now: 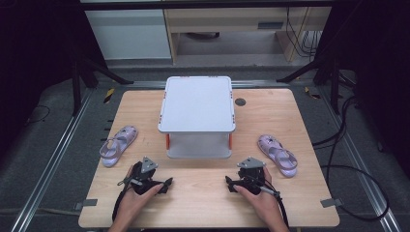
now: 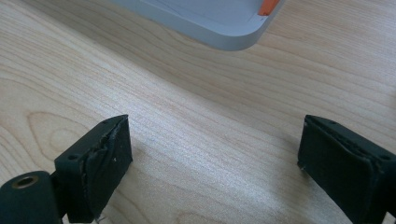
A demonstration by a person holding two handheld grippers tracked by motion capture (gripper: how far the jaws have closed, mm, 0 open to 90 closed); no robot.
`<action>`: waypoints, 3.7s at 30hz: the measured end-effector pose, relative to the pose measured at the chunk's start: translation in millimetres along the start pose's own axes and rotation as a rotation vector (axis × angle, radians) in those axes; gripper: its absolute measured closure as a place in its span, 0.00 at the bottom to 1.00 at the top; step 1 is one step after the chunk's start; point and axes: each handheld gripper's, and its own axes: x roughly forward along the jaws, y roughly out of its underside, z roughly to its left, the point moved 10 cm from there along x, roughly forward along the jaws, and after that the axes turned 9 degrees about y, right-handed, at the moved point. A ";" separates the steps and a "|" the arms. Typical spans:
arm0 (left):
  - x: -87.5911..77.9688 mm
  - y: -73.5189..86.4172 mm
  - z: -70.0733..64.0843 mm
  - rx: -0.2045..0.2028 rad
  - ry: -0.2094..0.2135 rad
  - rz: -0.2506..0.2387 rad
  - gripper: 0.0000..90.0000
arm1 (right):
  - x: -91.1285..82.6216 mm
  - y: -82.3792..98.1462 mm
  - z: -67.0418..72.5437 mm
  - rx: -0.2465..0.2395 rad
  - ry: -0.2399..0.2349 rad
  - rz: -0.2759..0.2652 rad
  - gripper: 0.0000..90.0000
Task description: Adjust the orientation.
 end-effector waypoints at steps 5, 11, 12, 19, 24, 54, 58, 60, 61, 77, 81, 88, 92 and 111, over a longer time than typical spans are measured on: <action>-1.4 -3.0 -8.0 0.018 0.086 -0.025 0.05 | -0.5 0.5 0.4 0.005 0.003 0.002 0.11; -19.5 -7.2 -1.5 0.047 0.051 -0.024 0.11 | -0.8 0.7 0.7 0.006 0.002 0.004 0.11; -24.8 -9.5 2.2 0.057 0.035 -0.023 0.11 | -0.7 0.6 0.6 0.003 0.002 0.002 0.11; -70.2 -26.0 40.8 0.087 -0.043 -0.025 0.15 | -1.4 1.1 1.7 0.001 -0.001 0.000 0.11; -100.2 -36.6 74.0 0.081 -0.100 -0.030 0.17 | -1.5 1.1 1.8 0.001 -0.001 0.000 0.11; -109.6 -20.2 201.3 -0.078 -0.187 -0.008 0.51 | -1.8 1.3 2.5 0.000 0.000 -0.001 0.11; -109.4 -23.4 205.7 -0.113 -0.165 -0.058 0.53 | -1.8 1.3 2.8 0.001 -0.002 0.000 0.11; -111.6 -22.3 206.3 -0.094 -0.170 -0.049 0.55 | -1.7 1.1 2.7 -0.002 -0.002 -0.001 0.11; -112.9 -21.2 206.2 -0.080 -0.169 -0.044 0.55 | -1.8 1.2 2.8 -0.002 -0.002 -0.001 0.11; -85.9 -4.7 212.3 -0.110 -0.186 0.030 0.81 | -1.8 1.1 3.8 -0.003 -0.002 -0.001 0.11; -86.5 -4.1 211.1 -0.101 -0.189 0.042 0.86 | -1.7 1.0 4.0 -0.003 -0.003 -0.001 0.11; -98.1 -16.2 176.2 -0.072 -0.182 0.003 0.90 | -1.8 1.0 4.0 -0.004 -0.003 -0.001 0.11; -109.3 -21.0 145.0 -0.074 -0.156 -0.037 0.90 | -1.8 1.0 4.1 -0.004 -0.003 -0.001 0.11; -84.0 -2.3 -4.3 0.056 0.007 -0.004 0.90 | -1.9 1.0 4.4 -0.002 -0.002 0.000 0.11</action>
